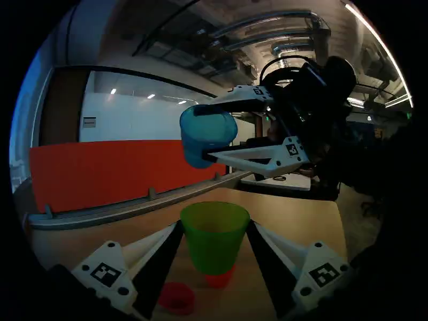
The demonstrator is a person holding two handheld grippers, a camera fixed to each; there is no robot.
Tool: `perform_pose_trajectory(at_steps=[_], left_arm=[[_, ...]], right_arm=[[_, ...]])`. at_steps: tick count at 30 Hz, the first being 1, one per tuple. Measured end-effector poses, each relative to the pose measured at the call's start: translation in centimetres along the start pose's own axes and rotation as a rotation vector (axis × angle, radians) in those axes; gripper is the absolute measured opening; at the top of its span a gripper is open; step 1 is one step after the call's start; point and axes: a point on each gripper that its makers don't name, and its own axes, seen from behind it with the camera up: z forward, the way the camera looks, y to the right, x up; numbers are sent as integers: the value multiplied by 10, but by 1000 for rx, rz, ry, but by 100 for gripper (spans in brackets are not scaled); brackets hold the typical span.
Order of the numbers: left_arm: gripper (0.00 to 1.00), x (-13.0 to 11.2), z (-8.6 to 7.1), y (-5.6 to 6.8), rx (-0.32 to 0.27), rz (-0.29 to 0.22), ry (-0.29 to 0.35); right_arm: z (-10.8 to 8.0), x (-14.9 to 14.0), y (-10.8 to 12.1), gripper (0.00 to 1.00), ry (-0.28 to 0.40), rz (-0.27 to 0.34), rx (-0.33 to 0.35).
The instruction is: Pour water
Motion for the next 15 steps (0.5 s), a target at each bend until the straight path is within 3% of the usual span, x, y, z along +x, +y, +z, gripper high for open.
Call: perform_pose_trajectory(at_steps=[15], left_arm=[[86, 4, 0, 3, -5, 5, 5]], right_arm=[[2, 2, 6, 91, -6, -136, -6]])
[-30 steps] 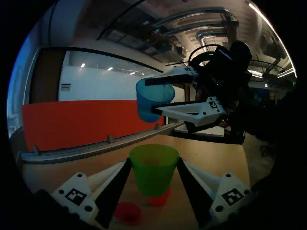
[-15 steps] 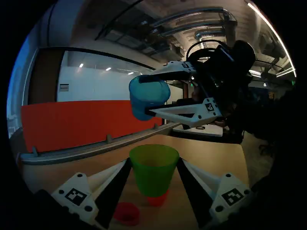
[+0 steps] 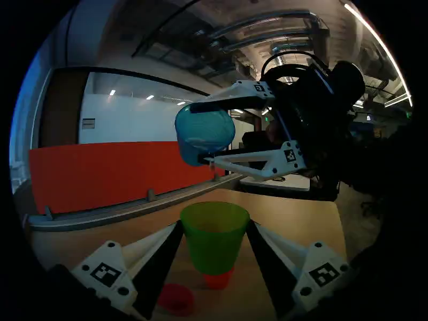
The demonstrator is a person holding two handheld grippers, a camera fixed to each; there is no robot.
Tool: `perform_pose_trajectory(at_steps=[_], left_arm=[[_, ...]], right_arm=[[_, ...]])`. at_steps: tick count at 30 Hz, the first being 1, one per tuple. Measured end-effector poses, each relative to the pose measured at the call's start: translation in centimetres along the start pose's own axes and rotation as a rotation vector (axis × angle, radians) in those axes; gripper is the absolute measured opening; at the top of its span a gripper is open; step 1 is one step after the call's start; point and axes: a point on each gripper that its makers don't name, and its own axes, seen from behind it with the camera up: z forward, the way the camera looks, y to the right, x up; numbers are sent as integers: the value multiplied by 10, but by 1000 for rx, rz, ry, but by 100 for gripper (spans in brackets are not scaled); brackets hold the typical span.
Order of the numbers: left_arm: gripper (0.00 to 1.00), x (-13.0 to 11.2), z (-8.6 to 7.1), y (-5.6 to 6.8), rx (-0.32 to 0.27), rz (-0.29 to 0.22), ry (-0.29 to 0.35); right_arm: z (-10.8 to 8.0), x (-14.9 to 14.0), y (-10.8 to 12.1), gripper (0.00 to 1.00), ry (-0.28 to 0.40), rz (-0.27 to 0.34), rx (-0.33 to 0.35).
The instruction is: Pour water
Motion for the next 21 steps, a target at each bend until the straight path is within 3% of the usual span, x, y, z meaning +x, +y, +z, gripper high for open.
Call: perform_pose_trajectory(at_steps=[21], left_arm=[[86, 4, -1, 6, -8, 1, 3]], right_arm=[[-2, 5, 11, 91, 10, -95, -27]])
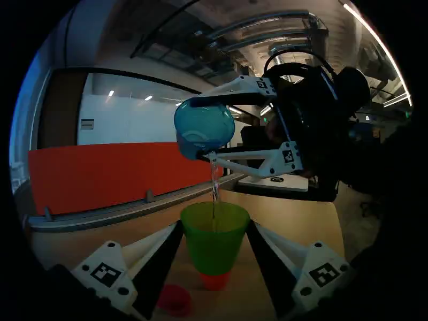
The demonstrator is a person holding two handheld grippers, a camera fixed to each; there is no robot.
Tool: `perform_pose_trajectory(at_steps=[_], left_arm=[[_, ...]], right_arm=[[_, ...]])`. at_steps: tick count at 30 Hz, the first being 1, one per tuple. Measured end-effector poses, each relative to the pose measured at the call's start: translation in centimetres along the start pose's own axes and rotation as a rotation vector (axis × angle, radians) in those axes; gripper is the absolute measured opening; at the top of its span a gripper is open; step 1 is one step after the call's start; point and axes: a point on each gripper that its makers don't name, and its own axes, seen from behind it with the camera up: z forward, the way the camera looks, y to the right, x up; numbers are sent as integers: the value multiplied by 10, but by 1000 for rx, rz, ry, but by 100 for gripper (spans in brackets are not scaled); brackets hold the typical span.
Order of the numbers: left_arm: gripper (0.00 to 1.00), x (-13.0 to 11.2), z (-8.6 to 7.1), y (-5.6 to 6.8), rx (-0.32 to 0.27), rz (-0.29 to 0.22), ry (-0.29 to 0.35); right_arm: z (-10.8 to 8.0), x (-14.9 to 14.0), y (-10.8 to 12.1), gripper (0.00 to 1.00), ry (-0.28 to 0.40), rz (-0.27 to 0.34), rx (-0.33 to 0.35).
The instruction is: Pour water
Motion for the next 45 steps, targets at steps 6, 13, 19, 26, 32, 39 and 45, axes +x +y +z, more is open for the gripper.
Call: perform_pose_trajectory(at_steps=[6, 13, 19, 26, 32, 39, 45], left_arm=[[86, -2, 1, -1, 0, 0, -1], [86, -2, 2, -1, 1, -1, 1], [86, -1, 2, 0, 0, -1, 2], [86, 0, 2, 0, 0, 1, 3], [85, 1, 2, 0, 1, 0, 6], [85, 1, 3, 1, -1, 1, 7], [85, 1, 3, 3, -4, 2, 8]], right_arm=[[1, -1, 5, 91, 0, -28, -8], [3, -1, 9, 91, -3, -63, -13], [3, -3, 11, 91, -5, -94, -19], [3, -1, 16, 91, -5, -122, -27], [2, 2, 19, 91, -4, -151, -34], [3, 4, 22, 91, -6, -188, -41], [5, 6, 24, 91, -5, -216, -47]])
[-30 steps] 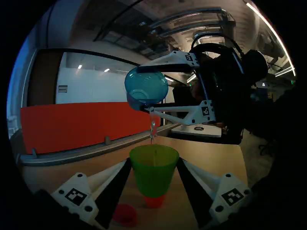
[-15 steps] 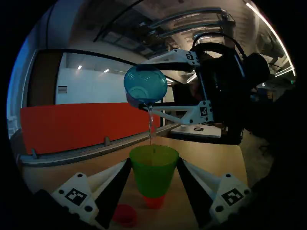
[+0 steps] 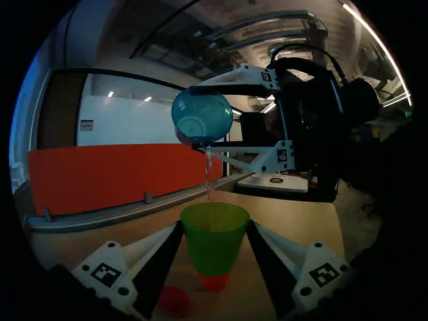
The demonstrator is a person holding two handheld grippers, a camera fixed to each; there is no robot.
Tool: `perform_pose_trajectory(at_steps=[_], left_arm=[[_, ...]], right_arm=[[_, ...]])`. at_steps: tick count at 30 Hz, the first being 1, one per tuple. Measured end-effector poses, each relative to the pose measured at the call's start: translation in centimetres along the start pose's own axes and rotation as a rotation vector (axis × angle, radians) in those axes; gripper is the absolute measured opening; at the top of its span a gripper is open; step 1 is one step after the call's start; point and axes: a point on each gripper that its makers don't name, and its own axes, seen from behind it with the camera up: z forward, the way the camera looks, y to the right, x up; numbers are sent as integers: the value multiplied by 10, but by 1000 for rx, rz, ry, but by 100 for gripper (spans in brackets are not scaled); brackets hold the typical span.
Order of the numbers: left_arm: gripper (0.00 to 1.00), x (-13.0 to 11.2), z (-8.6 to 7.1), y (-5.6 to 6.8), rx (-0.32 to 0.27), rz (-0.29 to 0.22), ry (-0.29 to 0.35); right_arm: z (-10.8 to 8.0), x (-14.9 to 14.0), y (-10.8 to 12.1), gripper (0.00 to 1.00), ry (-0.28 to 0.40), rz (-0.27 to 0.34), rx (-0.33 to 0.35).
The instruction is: Pour water
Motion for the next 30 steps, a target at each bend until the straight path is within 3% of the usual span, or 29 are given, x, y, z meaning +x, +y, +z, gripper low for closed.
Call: perform_pose_trajectory(at_steps=[18, 30], left_arm=[[85, 2, 1, 0, -1, 0, 4], [85, 4, 1, 0, -2, -3, 10]], right_arm=[[4, 7, 6, 91, 6, -97, -18], [7, 19, 11, 91, 7, -194, -41]])
